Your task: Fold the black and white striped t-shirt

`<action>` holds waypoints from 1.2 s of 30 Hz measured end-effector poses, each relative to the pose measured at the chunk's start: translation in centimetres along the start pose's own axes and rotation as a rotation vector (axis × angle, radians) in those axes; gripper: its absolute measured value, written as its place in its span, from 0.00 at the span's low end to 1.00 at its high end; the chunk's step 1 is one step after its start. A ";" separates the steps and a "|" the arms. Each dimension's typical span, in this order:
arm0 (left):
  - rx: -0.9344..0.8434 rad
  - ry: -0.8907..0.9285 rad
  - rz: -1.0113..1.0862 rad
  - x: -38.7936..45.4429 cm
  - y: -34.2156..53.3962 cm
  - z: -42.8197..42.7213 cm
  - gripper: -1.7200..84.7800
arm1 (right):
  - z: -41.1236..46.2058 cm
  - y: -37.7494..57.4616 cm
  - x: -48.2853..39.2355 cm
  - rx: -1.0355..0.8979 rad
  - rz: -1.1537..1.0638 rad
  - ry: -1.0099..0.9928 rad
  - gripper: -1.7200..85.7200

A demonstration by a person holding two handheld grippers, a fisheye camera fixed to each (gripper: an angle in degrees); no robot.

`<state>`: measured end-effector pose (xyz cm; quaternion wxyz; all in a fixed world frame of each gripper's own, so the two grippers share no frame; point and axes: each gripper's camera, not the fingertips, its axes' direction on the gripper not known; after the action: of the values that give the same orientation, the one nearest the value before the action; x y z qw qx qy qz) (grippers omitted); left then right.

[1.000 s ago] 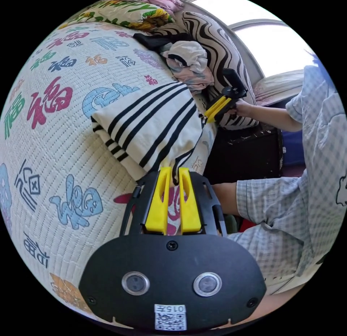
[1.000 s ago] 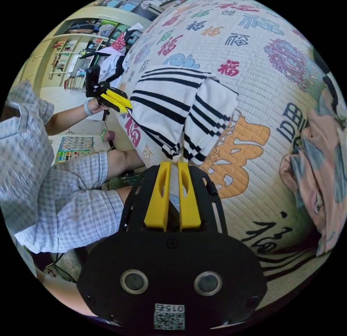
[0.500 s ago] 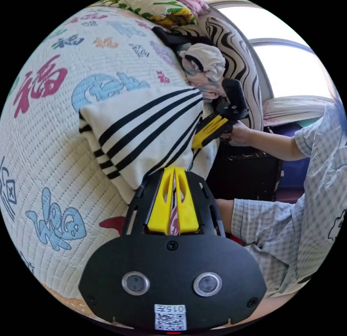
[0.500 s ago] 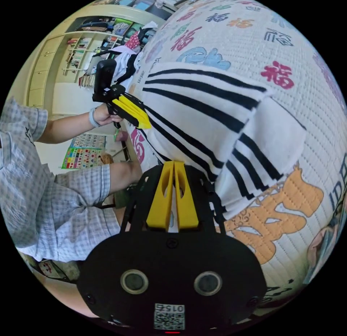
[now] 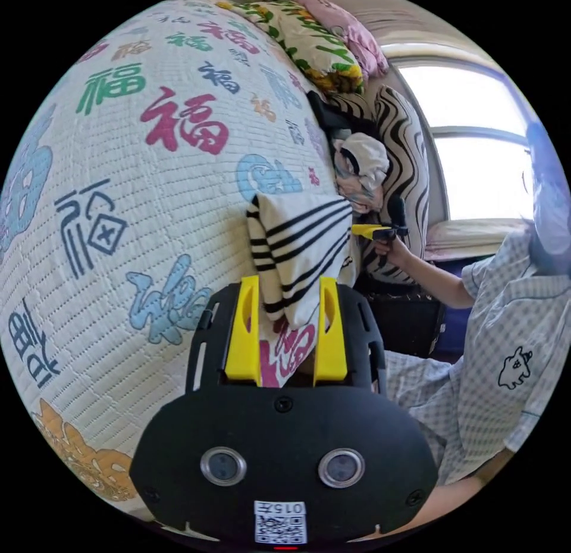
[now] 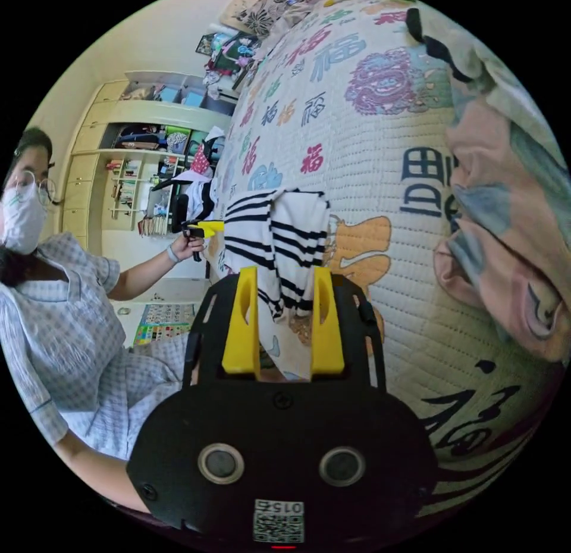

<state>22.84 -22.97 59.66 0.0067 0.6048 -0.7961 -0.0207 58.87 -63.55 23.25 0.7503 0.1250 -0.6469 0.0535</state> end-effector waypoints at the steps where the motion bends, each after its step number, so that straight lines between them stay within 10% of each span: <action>1: 0.002 0.022 -0.020 -1.6 0.1 0.0 0.19 | 0.6 -0.3 1.2 -0.005 0.021 0.012 0.19; 20: 0.082 0.366 0.016 -10.2 3.9 0.2 0.11 | 16.6 -9.5 2.6 -0.153 0.052 -0.242 0.09; 36: 0.466 0.219 -0.160 -19.0 35.9 -38.2 0.10 | 49.9 -23.5 -25.3 -0.260 -0.218 -0.617 0.07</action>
<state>-5.25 3.95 99.61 -0.0484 0.6496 -0.7236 0.2282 12.80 -96.94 2.17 0.5306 0.1072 -0.8273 -0.1501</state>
